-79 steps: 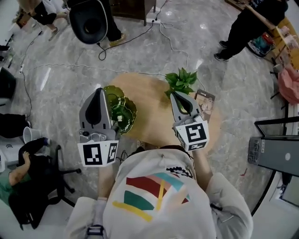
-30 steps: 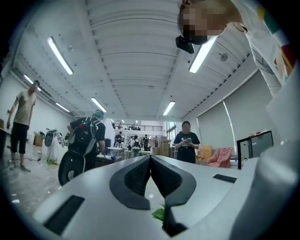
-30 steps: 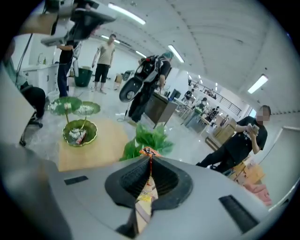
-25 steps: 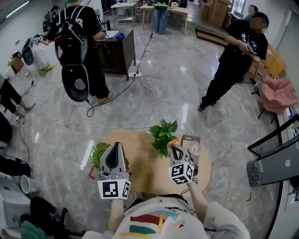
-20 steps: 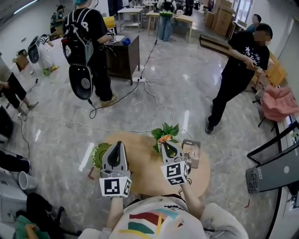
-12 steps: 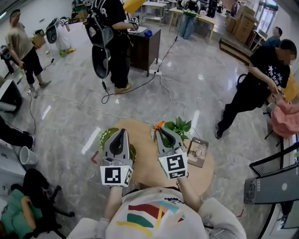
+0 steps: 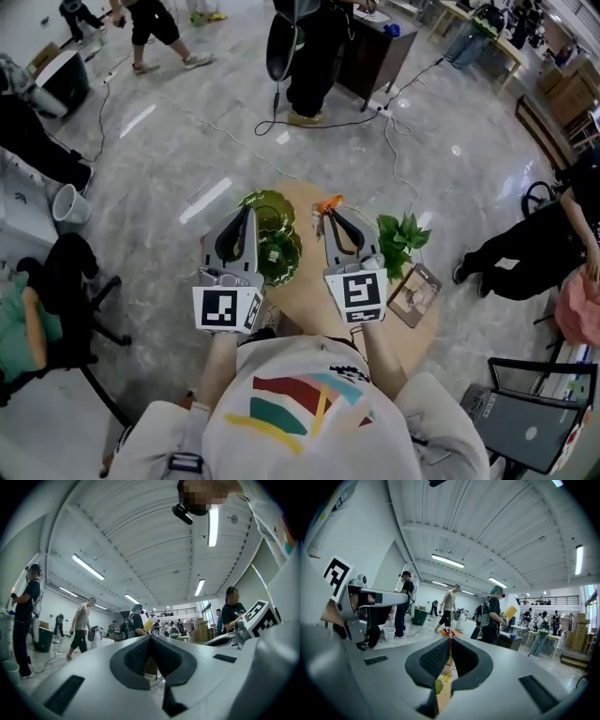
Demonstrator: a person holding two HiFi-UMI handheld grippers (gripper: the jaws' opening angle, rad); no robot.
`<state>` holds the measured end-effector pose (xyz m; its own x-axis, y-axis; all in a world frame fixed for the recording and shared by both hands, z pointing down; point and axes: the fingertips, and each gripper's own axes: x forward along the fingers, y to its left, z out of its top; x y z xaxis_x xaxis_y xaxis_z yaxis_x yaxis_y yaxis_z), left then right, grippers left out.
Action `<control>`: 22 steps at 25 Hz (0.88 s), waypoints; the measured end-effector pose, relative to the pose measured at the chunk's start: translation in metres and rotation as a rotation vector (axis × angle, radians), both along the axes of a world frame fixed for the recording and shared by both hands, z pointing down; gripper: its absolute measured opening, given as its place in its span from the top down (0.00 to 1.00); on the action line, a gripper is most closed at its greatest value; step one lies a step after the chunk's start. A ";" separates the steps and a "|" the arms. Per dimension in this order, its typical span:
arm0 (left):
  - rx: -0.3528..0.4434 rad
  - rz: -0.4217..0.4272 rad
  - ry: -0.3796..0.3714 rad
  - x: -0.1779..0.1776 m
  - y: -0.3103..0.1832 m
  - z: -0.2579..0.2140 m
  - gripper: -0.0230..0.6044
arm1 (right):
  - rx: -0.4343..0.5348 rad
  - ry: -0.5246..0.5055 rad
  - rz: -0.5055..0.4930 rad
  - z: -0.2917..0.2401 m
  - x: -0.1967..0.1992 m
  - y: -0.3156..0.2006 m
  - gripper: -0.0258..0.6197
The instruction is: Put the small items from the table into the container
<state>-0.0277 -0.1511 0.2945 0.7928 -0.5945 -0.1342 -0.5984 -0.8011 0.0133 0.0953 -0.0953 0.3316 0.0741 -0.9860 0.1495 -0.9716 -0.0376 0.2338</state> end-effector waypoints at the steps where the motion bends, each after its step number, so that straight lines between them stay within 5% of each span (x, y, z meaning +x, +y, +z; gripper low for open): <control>1: -0.006 -0.025 -0.004 -0.008 -0.005 0.003 0.95 | -0.009 -0.003 -0.025 0.004 -0.004 -0.009 0.92; 11: -0.098 -0.273 -0.068 -0.096 -0.046 0.042 0.95 | -0.294 -0.038 -0.275 0.137 -0.038 -0.138 0.92; 18: -0.138 -0.436 -0.114 -0.159 -0.058 0.063 0.95 | -0.577 -0.050 -0.351 0.263 -0.049 -0.199 0.92; 22: -0.171 -0.501 -0.102 -0.176 -0.067 0.071 0.95 | -0.648 -0.052 -0.366 0.294 -0.052 -0.210 0.92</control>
